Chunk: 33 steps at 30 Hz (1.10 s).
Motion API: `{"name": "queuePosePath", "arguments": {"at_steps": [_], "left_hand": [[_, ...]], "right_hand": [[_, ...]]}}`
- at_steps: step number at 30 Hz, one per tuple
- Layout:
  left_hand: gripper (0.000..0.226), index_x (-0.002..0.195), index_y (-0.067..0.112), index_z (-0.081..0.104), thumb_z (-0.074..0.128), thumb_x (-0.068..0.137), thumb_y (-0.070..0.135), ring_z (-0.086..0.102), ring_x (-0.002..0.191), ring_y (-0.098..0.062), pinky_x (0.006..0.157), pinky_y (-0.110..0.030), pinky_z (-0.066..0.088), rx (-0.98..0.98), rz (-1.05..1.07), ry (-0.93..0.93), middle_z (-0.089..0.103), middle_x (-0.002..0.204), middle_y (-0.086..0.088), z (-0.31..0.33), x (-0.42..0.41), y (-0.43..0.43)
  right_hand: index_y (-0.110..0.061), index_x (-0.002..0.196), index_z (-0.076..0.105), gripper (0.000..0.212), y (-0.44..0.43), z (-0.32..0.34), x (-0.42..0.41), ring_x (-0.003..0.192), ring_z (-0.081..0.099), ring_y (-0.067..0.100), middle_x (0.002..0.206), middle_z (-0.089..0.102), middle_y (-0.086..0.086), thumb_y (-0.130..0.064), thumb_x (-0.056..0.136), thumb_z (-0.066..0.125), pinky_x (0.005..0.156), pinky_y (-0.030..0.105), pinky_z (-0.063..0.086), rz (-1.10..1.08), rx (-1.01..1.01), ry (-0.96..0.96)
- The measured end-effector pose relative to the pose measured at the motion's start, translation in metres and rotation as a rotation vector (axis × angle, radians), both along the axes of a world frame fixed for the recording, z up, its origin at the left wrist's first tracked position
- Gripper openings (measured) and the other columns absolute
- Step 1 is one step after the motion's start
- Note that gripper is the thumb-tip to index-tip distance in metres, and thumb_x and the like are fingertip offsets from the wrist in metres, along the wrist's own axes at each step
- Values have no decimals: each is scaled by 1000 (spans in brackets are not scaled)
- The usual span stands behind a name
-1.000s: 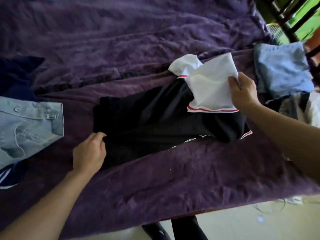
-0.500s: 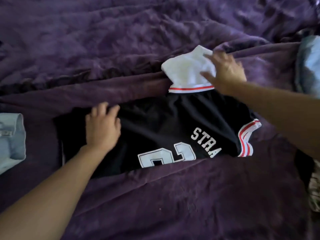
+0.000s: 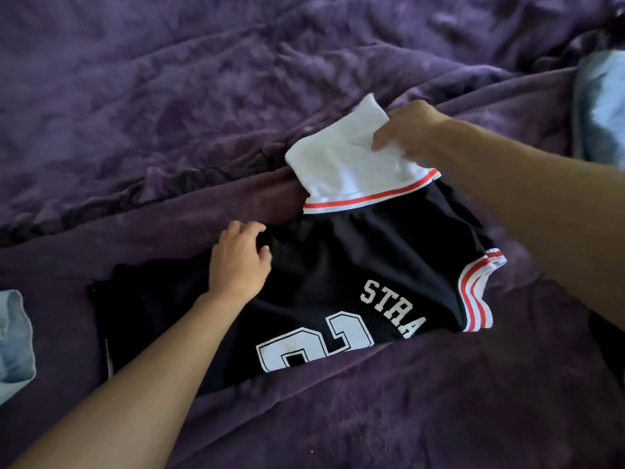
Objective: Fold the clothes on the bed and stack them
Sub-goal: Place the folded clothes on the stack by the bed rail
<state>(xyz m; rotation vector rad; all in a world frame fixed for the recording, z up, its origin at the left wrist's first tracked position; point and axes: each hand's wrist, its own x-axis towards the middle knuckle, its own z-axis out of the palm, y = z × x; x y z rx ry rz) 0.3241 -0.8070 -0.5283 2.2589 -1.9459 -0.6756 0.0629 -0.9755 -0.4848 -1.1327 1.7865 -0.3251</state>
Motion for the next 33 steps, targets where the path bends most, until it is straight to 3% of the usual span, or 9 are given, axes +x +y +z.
{"name": "queuePosePath", "arguments": {"at_steps": [2, 4, 9, 12, 15, 19, 22, 25, 33], "left_hand": [[31, 116, 12, 61, 63, 84, 10, 52, 107, -35, 88, -46, 44, -56, 21, 5, 55, 114, -13, 6, 13, 0], [30, 112, 8, 63, 63, 83, 4, 55, 102, -37, 86, -47, 46, -115, 41, 43, 57, 109, -14, 10, 23, 3], [27, 107, 5, 65, 57, 82, 0, 56, 102, -35, 90, -42, 44, -316, 38, 175, 57, 108, -14, 17, 5, -3], [30, 108, 7, 65, 52, 81, 5, 52, 108, -35, 93, -43, 43, -461, -106, 175, 55, 117, -16, 30, -29, -8], [27, 101, 11, 68, 56, 77, 6, 52, 108, -35, 88, -44, 44, -503, -485, 107, 57, 120, -16, 26, -73, 4], [55, 136, 28, 46, 54, 83, 16, 21, 141, -33, 108, -43, 31, 19, -789, -76, 28, 151, -13, -18, -101, 48], [61, 146, 30, 29, 48, 90, 17, -1, 147, -27, 116, -42, 21, 157, -737, -42, 6, 159, -9, -31, -96, 60], [45, 133, 21, 52, 51, 88, 17, 34, 136, -30, 101, -44, 40, 1, -584, 176, 36, 148, -12, -16, -84, 65], [24, 110, 9, 66, 57, 88, 8, 58, 102, -26, 84, -42, 53, -101, 71, 187, 58, 111, -5, 21, 38, 121]], "right_hand": [[-15, 67, 62, 8, 25, 23, -13, 44, 46, -6, 44, 49, -20, -9, 68, 68, 44, 20, 38, 191, -264, -75], [-11, 71, 67, 8, 68, 32, -38, 66, 54, -11, 65, 60, -25, -13, 69, 60, 62, 25, 47, 540, -637, -32], [-24, 73, 74, 29, 150, -17, -108, 126, 51, 30, 124, 65, -2, 2, 65, 61, 95, 50, 43, 1079, -769, 471], [-19, 92, 75, 35, 163, -13, -117, 122, 52, 29, 124, 64, 2, -3, 72, 51, 89, 53, 48, 788, -729, 456], [-27, 123, 59, 42, 162, -4, -105, 114, 56, 27, 124, 59, -1, -44, 85, 56, 91, 45, 48, 150, -396, 465], [-22, 130, 45, 86, 168, -12, -87, 109, 58, 31, 119, 60, 4, -71, 65, 70, 88, 41, 50, 11, 112, 527], [-17, 101, 57, 48, 174, -18, -83, 84, 64, 32, 94, 65, 6, -47, 70, 79, 68, 40, 54, -71, 159, 381], [-11, 76, 58, 22, 181, 2, -80, 57, 56, 25, 72, 59, 10, -22, 76, 77, 47, 32, 47, -125, 94, 217], [-13, 96, 63, 25, 194, 85, 47, 85, 63, 31, 87, 68, 10, -29, 78, 72, 65, 35, 43, 317, -117, 269]]}}
